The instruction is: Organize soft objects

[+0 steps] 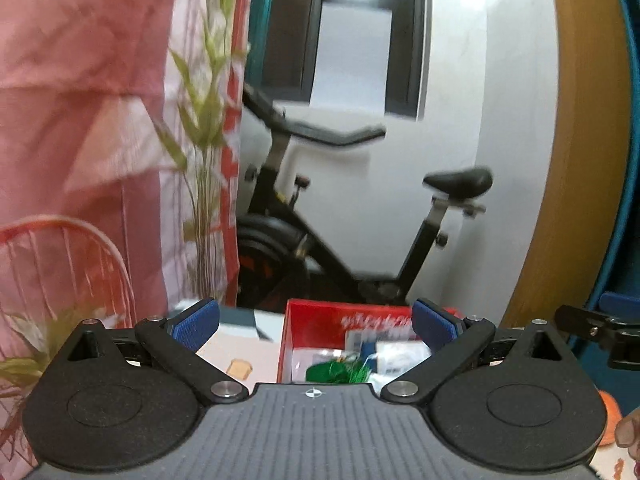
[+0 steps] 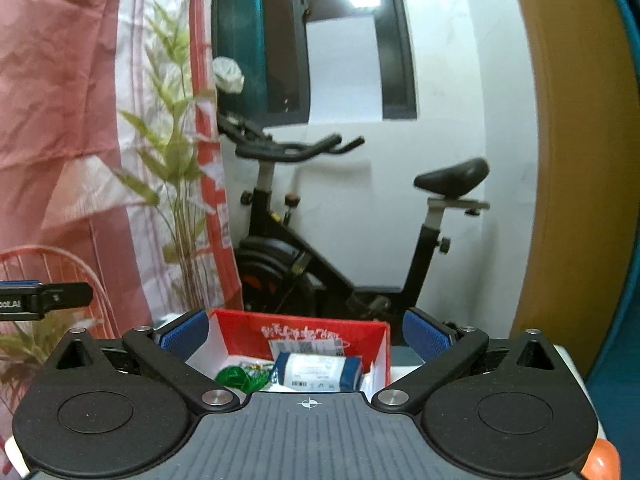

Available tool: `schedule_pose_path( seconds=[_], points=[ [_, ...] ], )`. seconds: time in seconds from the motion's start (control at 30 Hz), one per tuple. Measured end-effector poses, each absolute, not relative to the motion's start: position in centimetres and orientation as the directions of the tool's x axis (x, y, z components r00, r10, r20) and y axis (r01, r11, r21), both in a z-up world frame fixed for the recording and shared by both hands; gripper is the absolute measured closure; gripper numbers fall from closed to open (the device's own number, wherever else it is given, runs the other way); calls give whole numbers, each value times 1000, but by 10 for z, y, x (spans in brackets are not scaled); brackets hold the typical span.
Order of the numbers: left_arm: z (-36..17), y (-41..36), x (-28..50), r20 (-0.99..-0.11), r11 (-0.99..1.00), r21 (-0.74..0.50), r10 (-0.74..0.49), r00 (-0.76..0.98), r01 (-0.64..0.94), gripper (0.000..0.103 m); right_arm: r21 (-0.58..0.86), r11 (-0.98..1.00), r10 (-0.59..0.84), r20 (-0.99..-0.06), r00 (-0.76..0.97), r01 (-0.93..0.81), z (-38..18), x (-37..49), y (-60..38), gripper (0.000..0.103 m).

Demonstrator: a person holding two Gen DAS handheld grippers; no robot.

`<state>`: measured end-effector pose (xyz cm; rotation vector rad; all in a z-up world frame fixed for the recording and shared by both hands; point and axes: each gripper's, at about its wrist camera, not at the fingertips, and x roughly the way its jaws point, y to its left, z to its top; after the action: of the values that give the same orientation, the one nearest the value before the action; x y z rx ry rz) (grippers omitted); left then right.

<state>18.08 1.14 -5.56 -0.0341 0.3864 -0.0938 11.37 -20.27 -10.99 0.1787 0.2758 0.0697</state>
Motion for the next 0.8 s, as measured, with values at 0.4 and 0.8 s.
schedule_pose_path(
  seconds=[0.4,0.8],
  points=[
    [-21,-1,89,-308,996,43,-56,950,73,0,197,977,121,-191,974,-83,-80,19,-183,0],
    [-9,4,17,-261,995,78,-32,965,54,0,198,980,72,-180,981,-36,-72,-52,-177,0]
  ],
)
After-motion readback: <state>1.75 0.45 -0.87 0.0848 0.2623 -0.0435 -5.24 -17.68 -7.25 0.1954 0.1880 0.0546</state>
